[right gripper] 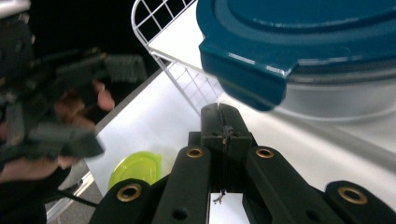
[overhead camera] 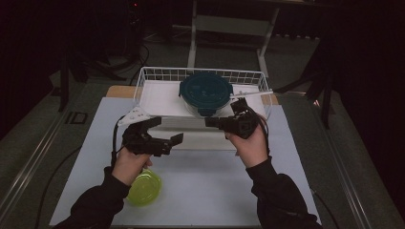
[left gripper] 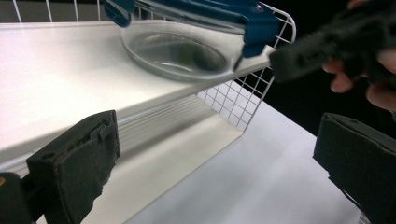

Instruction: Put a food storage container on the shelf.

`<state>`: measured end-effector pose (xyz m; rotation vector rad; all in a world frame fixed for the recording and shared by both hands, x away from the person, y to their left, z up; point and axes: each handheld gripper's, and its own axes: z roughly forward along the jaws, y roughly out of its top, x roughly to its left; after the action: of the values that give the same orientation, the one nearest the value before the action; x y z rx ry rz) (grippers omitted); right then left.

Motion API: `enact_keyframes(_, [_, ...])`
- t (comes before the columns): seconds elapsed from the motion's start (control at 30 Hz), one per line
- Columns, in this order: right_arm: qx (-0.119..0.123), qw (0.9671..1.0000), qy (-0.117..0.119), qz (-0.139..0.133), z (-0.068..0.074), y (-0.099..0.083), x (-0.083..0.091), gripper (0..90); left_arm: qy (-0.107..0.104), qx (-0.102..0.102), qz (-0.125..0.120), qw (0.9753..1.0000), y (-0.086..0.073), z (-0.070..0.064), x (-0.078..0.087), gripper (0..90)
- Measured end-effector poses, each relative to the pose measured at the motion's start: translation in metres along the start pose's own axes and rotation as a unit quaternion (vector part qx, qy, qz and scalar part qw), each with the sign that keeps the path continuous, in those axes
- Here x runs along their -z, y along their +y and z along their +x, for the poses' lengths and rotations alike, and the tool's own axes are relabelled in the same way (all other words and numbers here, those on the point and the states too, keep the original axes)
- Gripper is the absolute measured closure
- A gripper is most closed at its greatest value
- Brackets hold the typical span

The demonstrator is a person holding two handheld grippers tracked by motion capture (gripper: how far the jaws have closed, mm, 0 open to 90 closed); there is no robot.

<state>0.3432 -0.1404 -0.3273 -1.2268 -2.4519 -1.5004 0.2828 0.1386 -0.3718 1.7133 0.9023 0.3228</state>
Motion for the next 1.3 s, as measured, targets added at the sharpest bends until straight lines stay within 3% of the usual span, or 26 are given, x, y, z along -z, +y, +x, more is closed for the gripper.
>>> enact_keyframes(0.17, [-0.013, 0.9999, -0.007, -0.004, -0.006, 0.006, -0.003, 90.0, 0.008, -0.026, 0.010, 0.9996, -0.013, -0.006, 0.003, 0.1])
enact_keyframes(0.8, [-0.030, 0.9989, -0.031, -0.018, -0.019, 0.019, -0.012, 90.0, -0.001, -0.023, 0.013, 0.9996, -0.039, -0.008, 0.002, 0.1])
enact_keyframes(1.07, [-0.037, 0.9987, -0.021, -0.027, -0.021, 0.015, -0.011, 89.4, -0.004, -0.027, 0.009, 0.9996, -0.042, -0.010, 0.006, 0.1])
enact_keyframes(1.3, [0.003, 0.9996, -0.016, -0.022, -0.012, -0.004, -0.003, 75.2, 0.005, -0.033, -0.002, 0.9995, -0.047, -0.008, 0.016, 0.1])
